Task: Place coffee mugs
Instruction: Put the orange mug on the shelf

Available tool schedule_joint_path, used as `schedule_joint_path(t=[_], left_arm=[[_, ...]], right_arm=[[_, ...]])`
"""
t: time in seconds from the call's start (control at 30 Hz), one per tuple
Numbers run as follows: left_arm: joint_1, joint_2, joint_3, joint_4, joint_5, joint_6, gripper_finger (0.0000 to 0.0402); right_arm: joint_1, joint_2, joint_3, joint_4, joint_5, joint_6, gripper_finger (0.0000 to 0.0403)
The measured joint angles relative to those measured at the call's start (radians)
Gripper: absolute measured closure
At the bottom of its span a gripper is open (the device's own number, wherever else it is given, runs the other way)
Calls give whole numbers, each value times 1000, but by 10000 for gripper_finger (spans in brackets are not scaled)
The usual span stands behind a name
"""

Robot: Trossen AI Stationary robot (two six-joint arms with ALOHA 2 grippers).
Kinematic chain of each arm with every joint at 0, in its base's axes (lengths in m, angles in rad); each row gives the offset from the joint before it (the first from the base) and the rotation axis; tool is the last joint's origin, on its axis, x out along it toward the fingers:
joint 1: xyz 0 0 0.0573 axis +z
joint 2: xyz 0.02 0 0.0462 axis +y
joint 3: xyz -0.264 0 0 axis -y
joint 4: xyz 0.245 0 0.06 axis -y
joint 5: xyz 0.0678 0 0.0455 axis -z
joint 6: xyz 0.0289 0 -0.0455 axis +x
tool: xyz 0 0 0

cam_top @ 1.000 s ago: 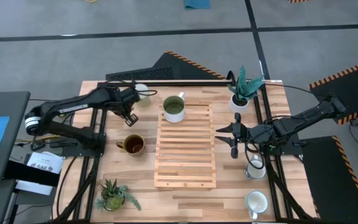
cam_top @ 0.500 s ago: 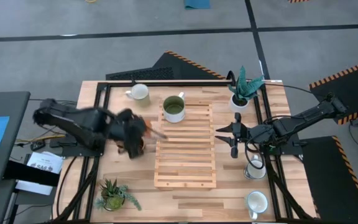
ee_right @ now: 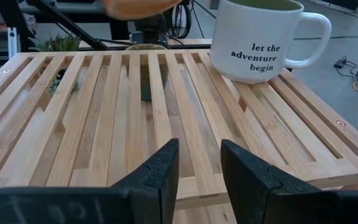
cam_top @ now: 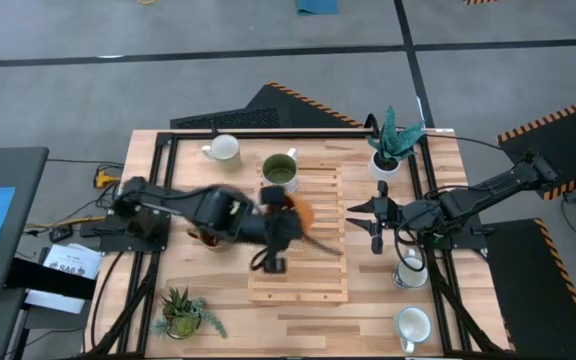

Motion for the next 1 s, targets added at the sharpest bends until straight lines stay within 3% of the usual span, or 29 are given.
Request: schedule_joint_path(t=[0.13,0.2,0.3,0.47,0.7,1.0], left_arm=[[87,80,169,73,49,146,396],[142,71,132,177,104,205,396],[231,81,125,177,218,223,396],[338,123,125,176,304,232,396],[385,198,125,162,365,296,396],[385,246,123,106,366,319,395]], right_arm=[[0,0,0,-1,0,0,259],[0,0,0,-1,0,0,259],[0,0,0,-2,0,1,259],[0,0,0,-5,-1,5,259],[0,1,0,-14,-4,16,259],[1,1,0,-31,-5,27,259]])
